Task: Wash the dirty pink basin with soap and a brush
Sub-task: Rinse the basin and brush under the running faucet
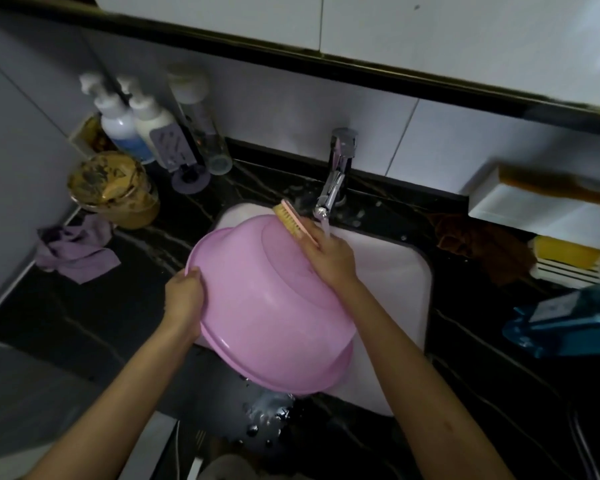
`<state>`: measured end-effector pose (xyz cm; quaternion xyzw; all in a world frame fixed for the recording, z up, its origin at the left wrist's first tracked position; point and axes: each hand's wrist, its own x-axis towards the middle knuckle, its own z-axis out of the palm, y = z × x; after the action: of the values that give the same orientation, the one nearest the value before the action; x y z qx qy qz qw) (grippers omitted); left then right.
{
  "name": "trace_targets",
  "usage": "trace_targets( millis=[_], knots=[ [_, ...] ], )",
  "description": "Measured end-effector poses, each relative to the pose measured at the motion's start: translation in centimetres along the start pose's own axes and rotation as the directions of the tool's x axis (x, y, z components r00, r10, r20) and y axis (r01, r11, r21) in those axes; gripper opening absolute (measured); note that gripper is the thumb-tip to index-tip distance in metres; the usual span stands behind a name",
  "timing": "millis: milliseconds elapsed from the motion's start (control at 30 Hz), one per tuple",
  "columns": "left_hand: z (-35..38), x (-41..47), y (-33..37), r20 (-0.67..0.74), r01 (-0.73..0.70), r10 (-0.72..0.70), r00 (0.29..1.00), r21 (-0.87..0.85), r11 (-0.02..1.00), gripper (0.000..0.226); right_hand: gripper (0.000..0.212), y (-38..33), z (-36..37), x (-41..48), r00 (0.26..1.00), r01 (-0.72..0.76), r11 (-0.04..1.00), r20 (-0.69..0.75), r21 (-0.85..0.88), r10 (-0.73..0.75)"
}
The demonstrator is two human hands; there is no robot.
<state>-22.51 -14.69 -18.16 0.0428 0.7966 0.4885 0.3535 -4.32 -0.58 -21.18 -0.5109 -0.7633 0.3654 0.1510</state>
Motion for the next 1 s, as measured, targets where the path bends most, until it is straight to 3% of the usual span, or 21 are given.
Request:
trace_targets(
  millis=[167,233,333,400,467,567,633,700,800,867,1000],
  knots=[
    [0.2,-0.4,0.4,0.023,0.009,-0.008,1.0,-0.023,1.0,0.032,0.041,2.8,-1.3,-1.2,0.992,-0.115,0.988,0.048,-0.1,0.12],
    [0.3,-0.6,0.6,0.024,0.001,-0.001,1.0,-0.027,1.0,0.031,0.039,2.6,-2.0,-2.0,0.994,-0.092,0.995,0.057,-0.039,0.094],
    [0.3,-0.3,0.8,0.0,0.01,-0.01,1.0,-0.032,0.999,0.031,0.038,0.2,-2.3,-4.2,0.989,0.045,0.994,0.138,0.101,-0.059],
    [0.0,0.0,1.0,0.006,0.03,-0.03,1.0,-0.041,0.999,0.032,0.035,0.4,-2.5,-5.8,0.974,0.032,0.975,0.213,0.222,-0.08],
    [-0.1,0.1,0.9,0.014,0.045,-0.045,0.999,-0.054,0.997,0.034,0.031,2.4,-3.2,-6.0,0.969,-0.06,0.966,0.247,0.252,-0.005],
    [0.1,-0.1,1.0,0.019,0.03,-0.029,0.999,-0.055,0.998,0.035,0.039,3.2,-3.6,-4.2,0.96,-0.216,0.969,0.207,0.122,0.188],
    [0.0,0.0,1.0,0.026,0.043,-0.041,0.999,-0.062,0.997,0.034,0.037,1.7,-2.6,-3.3,0.976,-0.15,0.988,0.169,0.045,0.14],
    [-0.2,0.3,0.9,0.015,0.059,-0.058,0.998,-0.068,0.996,0.033,0.036,0.4,-2.2,-4.3,0.982,0.008,1.0,0.191,0.015,-0.01],
    [-0.6,0.7,0.8,0.016,0.073,-0.072,0.997,-0.063,0.995,0.034,0.036,1.8,-3.9,-8.0,0.945,0.079,0.99,0.306,0.117,-0.112],
    [-0.4,0.8,0.8,0.023,0.07,-0.068,0.997,-0.07,0.995,0.034,0.036,4.3,-5.4,-8.8,0.95,-0.037,0.994,0.312,0.108,0.001],
    [-0.1,0.4,0.8,0.04,0.069,-0.066,0.997,-0.088,0.994,0.033,0.046,6.1,-5.4,-7.4,0.941,-0.203,0.96,0.233,-0.194,0.246]
  ],
)
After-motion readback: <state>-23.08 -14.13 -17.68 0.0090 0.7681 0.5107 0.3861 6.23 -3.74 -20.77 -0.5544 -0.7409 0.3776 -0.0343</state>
